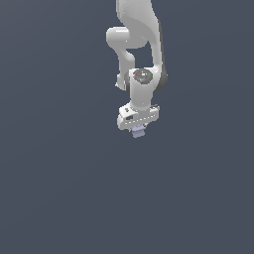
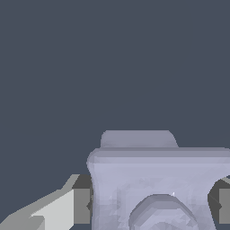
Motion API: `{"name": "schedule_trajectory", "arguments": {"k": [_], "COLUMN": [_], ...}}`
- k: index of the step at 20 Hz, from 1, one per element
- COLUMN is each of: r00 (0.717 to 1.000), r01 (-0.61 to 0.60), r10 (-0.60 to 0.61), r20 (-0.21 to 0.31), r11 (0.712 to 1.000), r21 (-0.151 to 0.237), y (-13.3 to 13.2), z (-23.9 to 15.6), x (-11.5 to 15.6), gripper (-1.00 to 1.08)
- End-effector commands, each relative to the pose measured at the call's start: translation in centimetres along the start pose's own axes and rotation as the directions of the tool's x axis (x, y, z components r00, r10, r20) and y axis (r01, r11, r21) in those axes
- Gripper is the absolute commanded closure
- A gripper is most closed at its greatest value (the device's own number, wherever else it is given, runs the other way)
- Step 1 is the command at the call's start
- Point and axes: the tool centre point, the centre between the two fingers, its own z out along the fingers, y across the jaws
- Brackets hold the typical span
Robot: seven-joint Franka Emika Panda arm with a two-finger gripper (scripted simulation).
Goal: Pick up the object and move it to a goal position.
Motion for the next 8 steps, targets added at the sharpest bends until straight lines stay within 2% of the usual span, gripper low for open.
{"name": "schedule_trajectory", "arguments": {"k": [1, 8], "r00": [1.0, 1.0], "r01": [-0.001, 0.0], "r10": [0.001, 0.0], "r20": [0.0, 0.0], "r11": [1.0, 1.0], "r21": [0.0, 0.0], "y": [-0.49, -0.81], "z": [-0.27, -0.46], "x": [-0.47, -0.61], "gripper": [1.08, 1.08]}}
